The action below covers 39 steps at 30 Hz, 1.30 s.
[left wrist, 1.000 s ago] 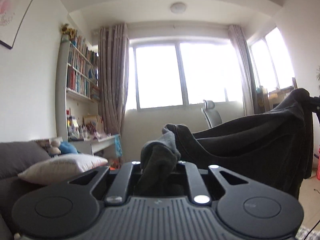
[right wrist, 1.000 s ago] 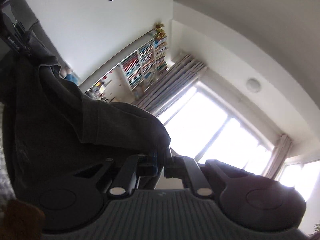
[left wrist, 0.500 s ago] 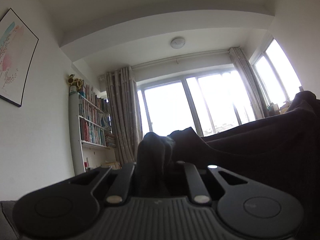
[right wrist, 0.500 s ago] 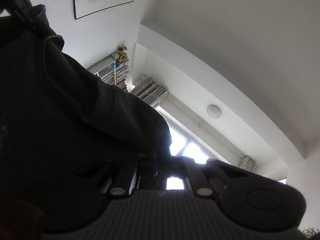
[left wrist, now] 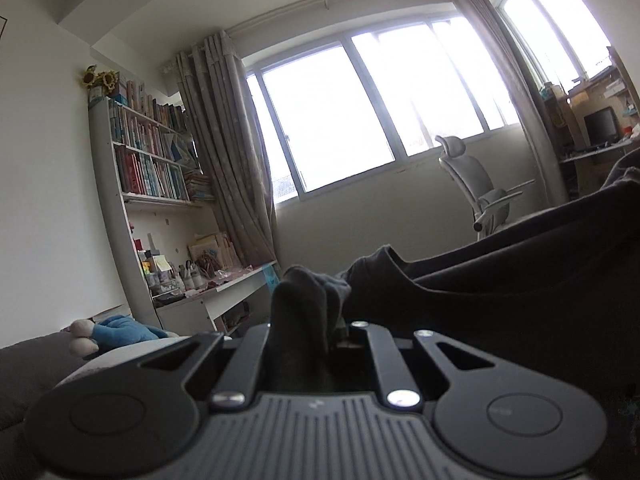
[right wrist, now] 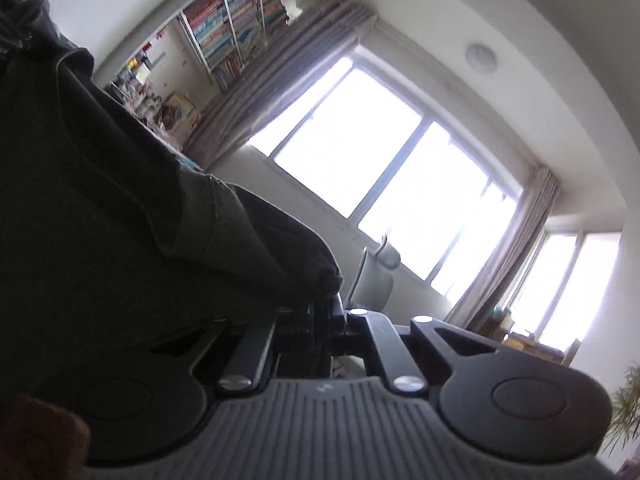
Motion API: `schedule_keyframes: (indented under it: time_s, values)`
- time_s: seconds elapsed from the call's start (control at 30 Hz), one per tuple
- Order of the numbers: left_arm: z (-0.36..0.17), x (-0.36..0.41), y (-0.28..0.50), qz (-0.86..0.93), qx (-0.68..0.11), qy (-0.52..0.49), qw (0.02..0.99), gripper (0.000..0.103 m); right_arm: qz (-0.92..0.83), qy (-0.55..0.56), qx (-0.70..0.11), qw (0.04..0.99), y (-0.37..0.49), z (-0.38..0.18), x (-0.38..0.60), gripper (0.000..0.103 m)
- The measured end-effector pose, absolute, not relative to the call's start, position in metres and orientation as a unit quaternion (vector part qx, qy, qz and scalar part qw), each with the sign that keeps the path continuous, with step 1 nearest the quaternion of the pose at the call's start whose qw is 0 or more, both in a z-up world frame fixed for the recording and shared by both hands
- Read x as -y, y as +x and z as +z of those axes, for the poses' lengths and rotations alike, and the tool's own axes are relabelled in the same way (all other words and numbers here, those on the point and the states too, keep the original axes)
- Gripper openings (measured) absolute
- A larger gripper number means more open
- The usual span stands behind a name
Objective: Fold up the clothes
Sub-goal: 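Lower the shirt onto the bed with both grippers and open them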
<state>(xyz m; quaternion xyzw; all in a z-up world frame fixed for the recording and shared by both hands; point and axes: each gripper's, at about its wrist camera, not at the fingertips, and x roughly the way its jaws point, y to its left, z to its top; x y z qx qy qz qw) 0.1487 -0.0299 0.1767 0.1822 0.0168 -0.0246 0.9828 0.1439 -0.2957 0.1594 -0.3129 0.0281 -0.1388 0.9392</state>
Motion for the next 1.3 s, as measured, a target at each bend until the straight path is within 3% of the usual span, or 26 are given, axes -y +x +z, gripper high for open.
schedule_keyframes:
  time_s: [0.07,0.13,0.17,0.27,0.33,0.4,0.5,0.6,0.7,0.8,0.87,0.9,0.93,0.97,1.0,1.3]
  values:
    - [0.147,0.046,0.198,-0.016,-0.067,0.195,0.978,0.02,-0.154,-0.326,-0.076,0.929,0.187,0.131,0.286,0.004]
    - [0.109,0.053,0.238,-0.002,-0.132,0.202,0.97,0.044,-0.167,-0.341,-0.136,0.915,0.233,0.097,0.285,0.004]
    - [0.091,0.05,0.25,0.003,-0.163,0.194,0.968,0.049,-0.165,-0.337,-0.171,0.911,0.248,0.078,0.289,0.005]
    - [0.052,0.021,0.263,-0.011,-0.236,0.128,0.963,0.051,-0.134,-0.284,-0.258,0.914,0.254,0.03,0.321,0.011]
    - [0.029,-0.003,0.265,-0.016,-0.274,0.085,0.958,0.057,-0.116,-0.244,-0.284,0.92,0.245,0.013,0.342,0.034]
    - [0.014,-0.027,0.267,-0.019,-0.303,0.048,0.952,0.058,-0.117,-0.211,-0.287,0.927,0.237,0.008,0.361,0.038]
    - [0.005,-0.05,0.247,-0.045,-0.31,0.007,0.95,0.06,-0.099,-0.13,-0.311,0.936,0.224,0.011,0.395,0.038]
    - [0.009,-0.054,0.221,-0.096,-0.288,-0.008,0.953,0.072,-0.064,-0.025,-0.335,0.94,0.208,0.009,0.407,0.042]
    - [0.014,-0.034,0.198,-0.151,-0.248,0.041,0.956,0.092,-0.025,0.062,-0.339,0.938,0.186,0.008,0.407,0.045]
    - [0.001,-0.003,0.203,-0.158,-0.249,0.126,0.947,0.093,-0.001,0.083,-0.34,0.937,0.177,0.003,0.402,0.048]
    - [-0.013,0.006,0.22,-0.15,-0.274,0.137,0.94,0.089,0.008,0.06,-0.344,0.937,0.175,-0.004,0.396,0.048]
    - [-0.02,0.007,0.228,-0.15,-0.289,0.135,0.936,0.072,0.009,0.046,-0.345,0.937,0.181,-0.011,0.39,0.048]
    - [-0.026,0.008,0.236,-0.148,-0.308,0.134,0.93,0.031,0.009,0.032,-0.346,0.938,0.186,-0.018,0.384,0.041]
    - [-0.03,0.007,0.243,-0.139,-0.325,0.13,0.926,0.007,0.01,0.027,-0.344,0.938,0.191,-0.021,0.382,0.029]
    - [-0.032,0.001,0.248,-0.13,-0.334,0.114,0.927,0.003,0.009,0.03,-0.34,0.94,0.195,-0.021,0.381,0.006]
    - [0.001,-0.078,0.269,-0.027,-0.295,-0.003,0.955,0.002,-0.119,-0.019,-0.24,0.963,0.181,0.064,0.389,0.006]
